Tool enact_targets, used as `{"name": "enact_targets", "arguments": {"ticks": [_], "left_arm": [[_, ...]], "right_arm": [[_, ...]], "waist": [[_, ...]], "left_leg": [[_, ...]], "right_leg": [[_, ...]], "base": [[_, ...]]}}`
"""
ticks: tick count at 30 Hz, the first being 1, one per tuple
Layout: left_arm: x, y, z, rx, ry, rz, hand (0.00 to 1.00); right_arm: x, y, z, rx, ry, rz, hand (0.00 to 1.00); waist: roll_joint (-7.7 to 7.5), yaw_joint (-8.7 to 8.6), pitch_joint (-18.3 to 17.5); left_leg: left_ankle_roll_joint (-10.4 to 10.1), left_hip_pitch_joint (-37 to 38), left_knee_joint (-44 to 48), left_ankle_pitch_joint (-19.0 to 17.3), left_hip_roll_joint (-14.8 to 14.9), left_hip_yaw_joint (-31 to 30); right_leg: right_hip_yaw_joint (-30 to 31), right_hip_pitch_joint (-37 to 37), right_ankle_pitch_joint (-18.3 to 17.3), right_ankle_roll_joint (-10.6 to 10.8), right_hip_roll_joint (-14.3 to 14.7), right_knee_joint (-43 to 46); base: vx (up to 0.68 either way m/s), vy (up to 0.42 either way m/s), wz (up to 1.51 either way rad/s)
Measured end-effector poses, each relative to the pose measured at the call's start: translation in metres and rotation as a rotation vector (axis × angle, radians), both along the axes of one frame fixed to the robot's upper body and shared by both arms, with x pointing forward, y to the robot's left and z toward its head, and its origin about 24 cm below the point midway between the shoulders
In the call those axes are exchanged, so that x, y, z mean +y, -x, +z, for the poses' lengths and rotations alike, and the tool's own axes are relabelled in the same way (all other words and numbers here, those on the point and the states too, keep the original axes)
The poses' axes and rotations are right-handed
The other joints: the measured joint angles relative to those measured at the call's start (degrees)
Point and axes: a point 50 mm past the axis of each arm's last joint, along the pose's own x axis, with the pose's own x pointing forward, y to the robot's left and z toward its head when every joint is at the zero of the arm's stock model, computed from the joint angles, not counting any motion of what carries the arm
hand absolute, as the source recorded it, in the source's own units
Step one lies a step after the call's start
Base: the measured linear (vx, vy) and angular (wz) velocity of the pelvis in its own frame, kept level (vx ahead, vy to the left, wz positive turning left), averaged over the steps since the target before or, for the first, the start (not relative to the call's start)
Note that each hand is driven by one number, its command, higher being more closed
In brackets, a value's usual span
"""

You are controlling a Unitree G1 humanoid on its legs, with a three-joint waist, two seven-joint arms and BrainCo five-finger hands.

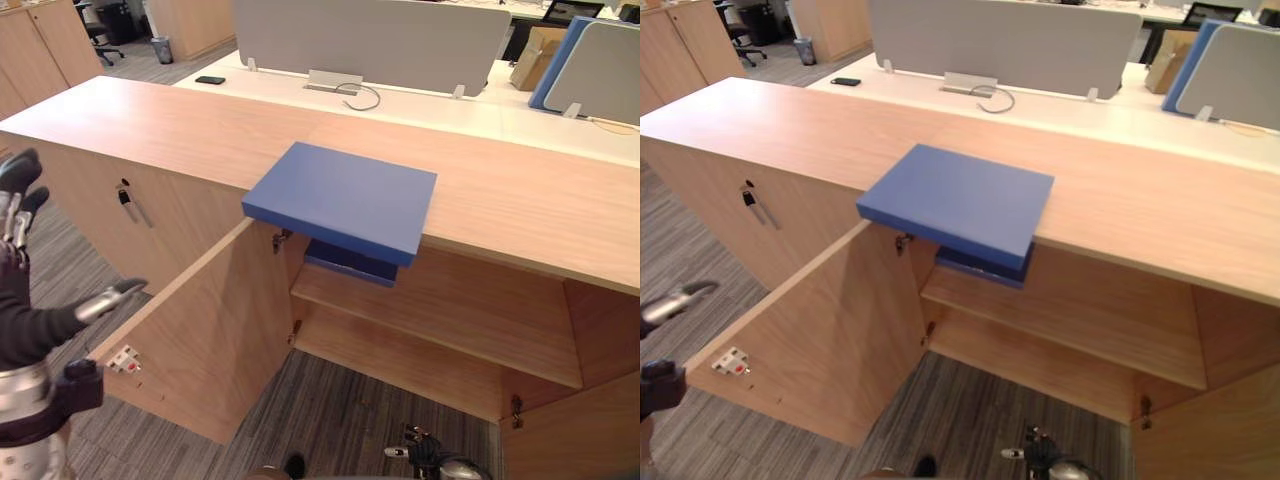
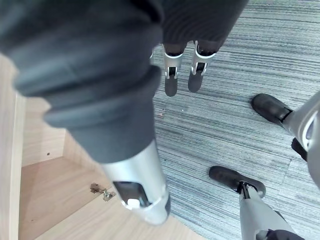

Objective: Walk over to the cabinet, pick up the folder, carry it to the office cabinet, place the folder inside the office cabinet, then close the office cabinet door

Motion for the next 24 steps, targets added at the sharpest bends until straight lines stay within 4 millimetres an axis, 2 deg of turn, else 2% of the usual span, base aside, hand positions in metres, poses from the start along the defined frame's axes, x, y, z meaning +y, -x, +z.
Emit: {"name": "enact_targets", "arguments": {"ticks": [4,9,17,24], "left_arm": [[-0.019,-0.017,-0.004,-0.006,-0.168,0.044,0.00],[-0.029,-0.036,-0.015,0.046,-0.314,0.045,0.00],[-0.027,-0.058,-0.033,0.091,-0.494,0.111,0.00],[-0.026,-0.074,-0.040,0.109,-0.608,0.133,0.00]], "right_arm": [[0.004,0.006,-0.003,0.031,0.002,0.007,0.00],[0.003,0.017,-0.006,0.061,0.011,0.002,0.00],[0.004,0.025,-0.008,0.087,0.017,0.021,0.00],[0.003,0.037,-0.010,0.117,0.025,0.009,0.00]], "waist": [[-0.24,-0.29,-0.03],[-0.21,-1.13,-0.04],[-0.15,-1.96,-1.42],[0.07,-2.67,-2.85]], "left_leg": [[-0.15,0.06,-0.58,-0.07,0.98,2.19],[-0.51,0.91,-0.70,-0.34,1.73,3.98],[-0.95,1.24,-0.88,-0.66,2.93,6.28],[-1.05,2.01,-1.55,-0.72,3.43,7.89]], "right_leg": [[2.43,-0.66,0.64,-0.26,0.99,-0.70],[4.42,-0.72,0.76,-0.26,1.57,-0.76],[7.07,-1.64,1.10,-0.79,2.18,-0.79],[8.75,-1.92,1.27,-1.04,2.59,-0.86]], "base": [[0.01,-0.025,-0.30],[0.01,-0.038,-0.20],[-0.02,-0.021,-0.18],[0.00,-0.012,-0.12]]}}
